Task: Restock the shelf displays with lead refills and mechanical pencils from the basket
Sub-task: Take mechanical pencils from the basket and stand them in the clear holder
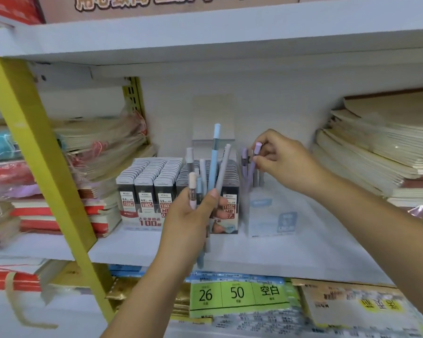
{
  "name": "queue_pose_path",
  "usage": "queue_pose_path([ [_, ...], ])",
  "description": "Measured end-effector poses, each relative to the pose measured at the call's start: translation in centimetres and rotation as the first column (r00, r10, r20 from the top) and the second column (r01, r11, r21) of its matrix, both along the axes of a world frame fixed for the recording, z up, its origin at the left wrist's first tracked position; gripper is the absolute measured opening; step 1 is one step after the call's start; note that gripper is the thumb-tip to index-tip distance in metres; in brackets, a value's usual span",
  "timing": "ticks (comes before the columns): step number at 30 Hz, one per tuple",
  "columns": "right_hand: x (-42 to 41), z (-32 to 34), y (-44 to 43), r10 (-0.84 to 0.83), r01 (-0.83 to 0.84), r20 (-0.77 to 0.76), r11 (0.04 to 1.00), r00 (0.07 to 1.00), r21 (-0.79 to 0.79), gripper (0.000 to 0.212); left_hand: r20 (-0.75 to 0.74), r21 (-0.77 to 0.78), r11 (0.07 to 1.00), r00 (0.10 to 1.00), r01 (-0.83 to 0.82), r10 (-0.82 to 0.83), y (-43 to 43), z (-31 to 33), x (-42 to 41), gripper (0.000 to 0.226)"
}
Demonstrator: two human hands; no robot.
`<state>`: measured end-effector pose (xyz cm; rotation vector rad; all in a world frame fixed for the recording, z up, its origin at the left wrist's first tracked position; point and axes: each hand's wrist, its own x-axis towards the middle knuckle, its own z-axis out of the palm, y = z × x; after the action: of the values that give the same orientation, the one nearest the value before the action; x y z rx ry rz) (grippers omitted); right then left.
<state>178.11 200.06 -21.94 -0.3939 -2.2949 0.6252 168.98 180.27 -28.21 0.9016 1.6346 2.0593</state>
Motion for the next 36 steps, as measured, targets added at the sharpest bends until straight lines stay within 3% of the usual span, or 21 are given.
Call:
queue_pose_path([
  [8,-0.6,0.1,0.1,-0.015,0.012,0.022,0.989,1.0,0.145,0.04,0.012,-0.019,1.0,1.0,0.005,-0.004,0.3,0.0,-0.2,0.008],
  [15,-1.3,-0.4,-0.4,-0.069,0.043,0.148,0.984,0.987,0.174,0.016,0.043,-0.018,1.0,0.999,0.017,-0.016,0.2,0.0,0.5,0.009],
  [18,-0.3,0.5,-1.4,-0.14,0.137,-0.005,0.96,0.99,0.245,0.014,0.062,-0.024,0.999,0.997,0.041,-0.039,0.1,0.1,0.7,0.012],
  [20,0.8,0.9,-3.0,-0.05,0.051,-0.132,0.999,0.99,0.001,0.015,0.061,-0.027,0.998,0.997,0.057,-0.055,0.2,0.2,0.8,0.015],
  [22,1.7,0.9,-4.7,0.119,-0.162,-0.162,0.944,0.98,-0.287,0.017,0.053,-0.022,0.997,0.996,0.075,-0.074,0.5,0.2,1.0,0.016],
  [23,2.0,0.7,-5.4,0.167,-0.205,-0.136,0.917,0.977,-0.341,0.022,0.048,-0.016,0.996,0.995,0.086,-0.085,0.6,0.2,1.2,0.015],
  [26,2.2,0.4,-6.4,0.205,-0.24,-0.126,0.868,0.971,-0.434,0.028,0.042,-0.004,0.993,0.992,0.116,-0.116,0.9,0.2,1.8,0.013],
  [30,3.3,0.9,-5.6,0.153,-0.323,-0.33,0.764,0.932,-0.558,0.023,0.111,0.0,0.988,0.982,0.155,-0.154,0.5,-0.1,1.7,0.019],
  [32,4.0,0.9,-4.9,0.165,-0.361,-0.362,0.728,0.918,-0.583,0.022,0.135,-0.014,0.99,0.982,0.138,-0.135,0.1,-0.2,1.4,0.021],
  [34,4.7,0.5,-4.5,0.215,-0.365,-0.308,0.707,0.927,-0.605,0.018,0.133,-0.023,0.997,0.989,0.075,-0.071,-0.3,-0.3,0.9,0.018],
  [36,5.3,0.2,-4.2,0.237,-0.301,-0.185,0.754,0.954,-0.584,0.017,0.071,-0.058,0.998,0.997,-0.006,0.01,-0.6,-0.1,0.4,0.016],
])
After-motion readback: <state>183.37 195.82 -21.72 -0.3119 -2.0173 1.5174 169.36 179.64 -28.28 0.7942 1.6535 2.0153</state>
